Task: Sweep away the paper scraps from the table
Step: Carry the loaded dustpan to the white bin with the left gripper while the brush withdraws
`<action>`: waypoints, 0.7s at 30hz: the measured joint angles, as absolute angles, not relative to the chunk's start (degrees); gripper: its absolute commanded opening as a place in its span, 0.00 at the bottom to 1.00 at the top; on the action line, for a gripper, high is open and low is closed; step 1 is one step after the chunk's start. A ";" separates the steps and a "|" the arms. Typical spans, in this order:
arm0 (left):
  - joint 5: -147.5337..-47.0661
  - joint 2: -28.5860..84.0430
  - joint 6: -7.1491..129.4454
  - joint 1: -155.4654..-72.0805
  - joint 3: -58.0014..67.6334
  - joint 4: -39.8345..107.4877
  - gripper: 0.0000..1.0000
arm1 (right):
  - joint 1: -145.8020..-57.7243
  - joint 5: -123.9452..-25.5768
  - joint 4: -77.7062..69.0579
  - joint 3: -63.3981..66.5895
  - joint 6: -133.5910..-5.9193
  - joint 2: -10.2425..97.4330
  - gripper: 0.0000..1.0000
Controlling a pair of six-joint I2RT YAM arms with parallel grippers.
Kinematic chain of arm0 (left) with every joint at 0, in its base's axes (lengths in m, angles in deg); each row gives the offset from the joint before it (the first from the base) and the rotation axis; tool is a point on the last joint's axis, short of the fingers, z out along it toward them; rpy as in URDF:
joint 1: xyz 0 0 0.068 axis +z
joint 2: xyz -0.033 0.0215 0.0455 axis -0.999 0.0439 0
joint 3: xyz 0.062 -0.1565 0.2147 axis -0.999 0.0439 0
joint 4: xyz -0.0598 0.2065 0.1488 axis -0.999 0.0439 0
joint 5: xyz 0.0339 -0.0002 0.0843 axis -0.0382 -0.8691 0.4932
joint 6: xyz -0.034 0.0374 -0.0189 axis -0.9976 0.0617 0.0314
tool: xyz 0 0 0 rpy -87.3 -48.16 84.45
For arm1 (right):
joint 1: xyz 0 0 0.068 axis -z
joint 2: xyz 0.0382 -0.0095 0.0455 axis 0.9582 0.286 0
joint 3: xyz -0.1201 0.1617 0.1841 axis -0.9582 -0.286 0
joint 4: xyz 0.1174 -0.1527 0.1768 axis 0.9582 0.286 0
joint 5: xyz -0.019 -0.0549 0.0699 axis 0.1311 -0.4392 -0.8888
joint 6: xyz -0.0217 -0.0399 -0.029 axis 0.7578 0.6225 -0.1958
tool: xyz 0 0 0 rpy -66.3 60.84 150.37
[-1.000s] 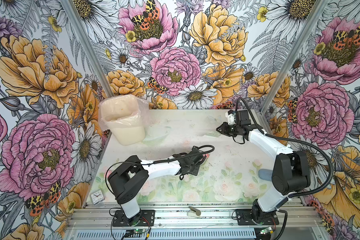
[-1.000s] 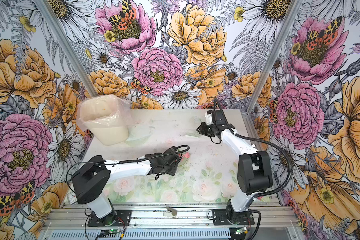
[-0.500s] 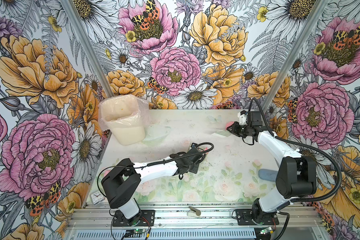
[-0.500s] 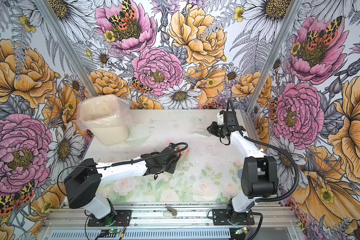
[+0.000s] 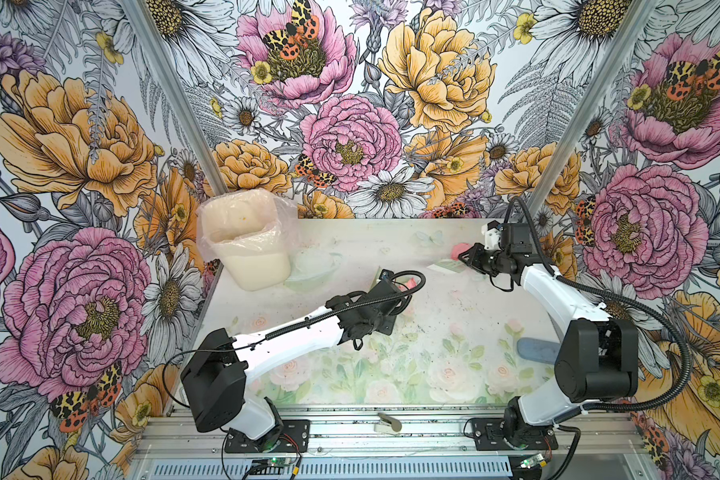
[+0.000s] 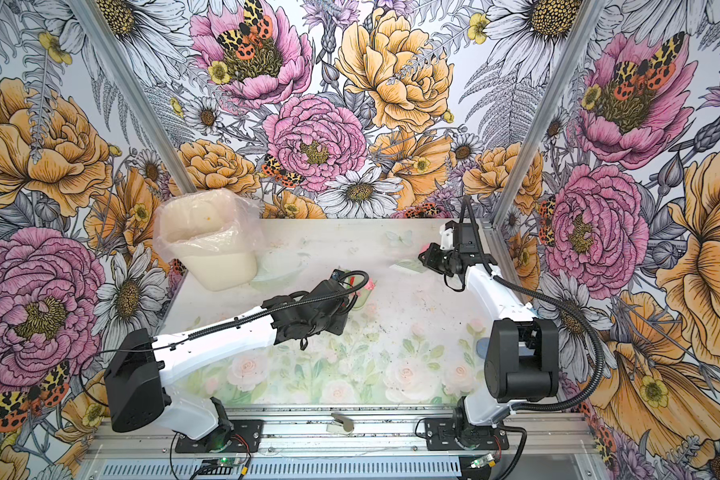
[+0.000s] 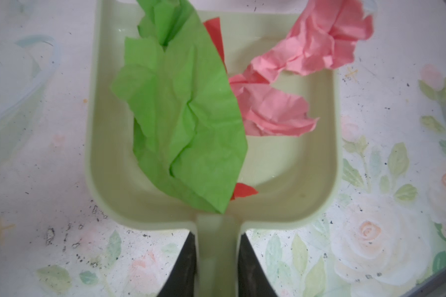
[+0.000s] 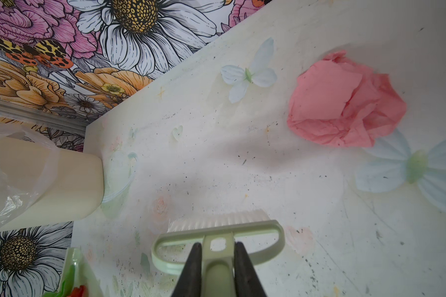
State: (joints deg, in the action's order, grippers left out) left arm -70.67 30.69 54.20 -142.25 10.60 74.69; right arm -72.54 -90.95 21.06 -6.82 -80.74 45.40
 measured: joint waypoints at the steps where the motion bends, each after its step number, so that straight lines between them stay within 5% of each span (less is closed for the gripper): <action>1: -70.61 30.14 54.38 -142.07 10.03 75.35 0.00 | -72.47 -90.99 21.06 -6.93 -80.74 45.35 0.00; 21: -69.01 17.81 59.34 -130.42 1.68 87.41 0.00 | -70.77 -92.22 21.10 -8.15 -80.79 44.63 0.00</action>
State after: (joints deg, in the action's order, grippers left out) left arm -69.01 17.81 59.34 -130.42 1.68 87.41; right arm -70.77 -92.22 21.10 -8.15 -80.79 44.63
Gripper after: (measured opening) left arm 0.222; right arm 0.196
